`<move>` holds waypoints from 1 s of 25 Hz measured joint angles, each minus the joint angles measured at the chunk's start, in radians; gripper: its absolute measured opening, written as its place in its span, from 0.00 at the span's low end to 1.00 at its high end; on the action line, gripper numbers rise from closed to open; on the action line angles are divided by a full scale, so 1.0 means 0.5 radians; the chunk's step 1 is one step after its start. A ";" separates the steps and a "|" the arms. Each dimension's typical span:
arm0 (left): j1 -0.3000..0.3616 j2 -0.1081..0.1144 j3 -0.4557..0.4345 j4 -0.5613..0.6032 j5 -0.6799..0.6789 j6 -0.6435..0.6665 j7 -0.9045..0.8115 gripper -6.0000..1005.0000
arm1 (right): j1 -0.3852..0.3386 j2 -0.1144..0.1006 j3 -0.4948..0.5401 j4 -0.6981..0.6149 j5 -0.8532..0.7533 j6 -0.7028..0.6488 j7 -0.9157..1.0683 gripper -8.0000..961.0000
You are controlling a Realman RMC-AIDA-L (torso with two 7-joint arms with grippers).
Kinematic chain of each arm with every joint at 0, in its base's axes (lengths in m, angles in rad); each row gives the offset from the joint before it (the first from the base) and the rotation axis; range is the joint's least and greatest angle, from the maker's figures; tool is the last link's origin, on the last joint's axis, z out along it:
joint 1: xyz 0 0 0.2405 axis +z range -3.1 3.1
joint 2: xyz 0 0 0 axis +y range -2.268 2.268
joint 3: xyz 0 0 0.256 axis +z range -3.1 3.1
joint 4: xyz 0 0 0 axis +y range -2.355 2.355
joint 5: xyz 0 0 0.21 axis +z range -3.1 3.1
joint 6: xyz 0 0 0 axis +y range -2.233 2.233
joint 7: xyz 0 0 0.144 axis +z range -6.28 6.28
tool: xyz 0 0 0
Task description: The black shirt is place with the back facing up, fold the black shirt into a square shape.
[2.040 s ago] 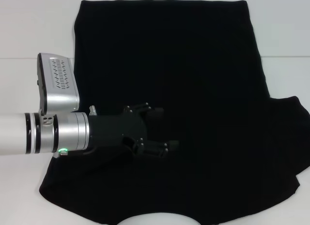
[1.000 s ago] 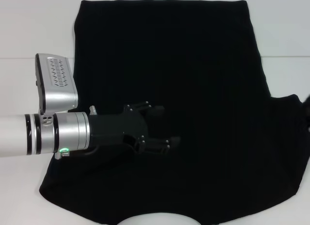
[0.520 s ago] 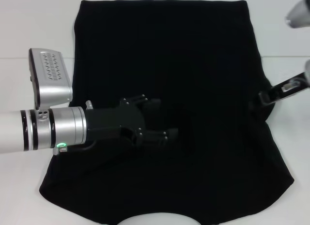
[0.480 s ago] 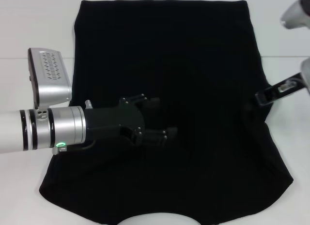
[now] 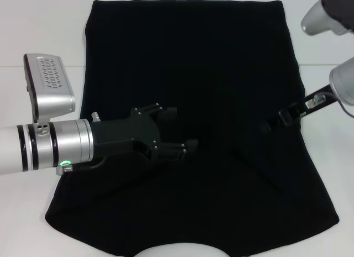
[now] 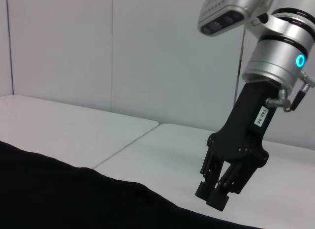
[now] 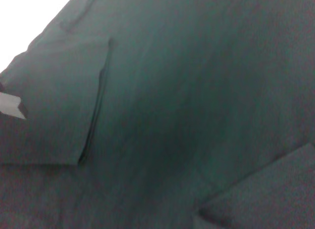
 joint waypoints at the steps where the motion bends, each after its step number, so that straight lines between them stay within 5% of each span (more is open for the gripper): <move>1: 0.002 0.001 -0.010 0.000 0.000 0.002 0.000 0.93 | -0.026 0.008 0.006 -0.049 0.018 0.000 -0.007 0.15; 5: 0.008 0.005 -0.075 0.000 0.000 0.031 -0.001 0.93 | -0.125 0.005 0.032 -0.144 0.223 0.009 -0.043 0.22; 7: 0.019 0.013 -0.142 0.006 0.000 0.088 -0.001 0.93 | -0.171 -0.003 0.055 -0.146 0.357 0.015 -0.083 0.47; 18: 0.115 0.119 -0.410 0.141 0.029 0.441 -0.407 0.92 | -0.340 0.034 0.202 0.038 1.064 0.114 -0.715 0.96; 25: 0.257 0.107 -0.410 0.434 0.168 0.477 -0.649 0.92 | -0.342 0.029 0.184 0.114 1.100 0.072 -1.004 0.96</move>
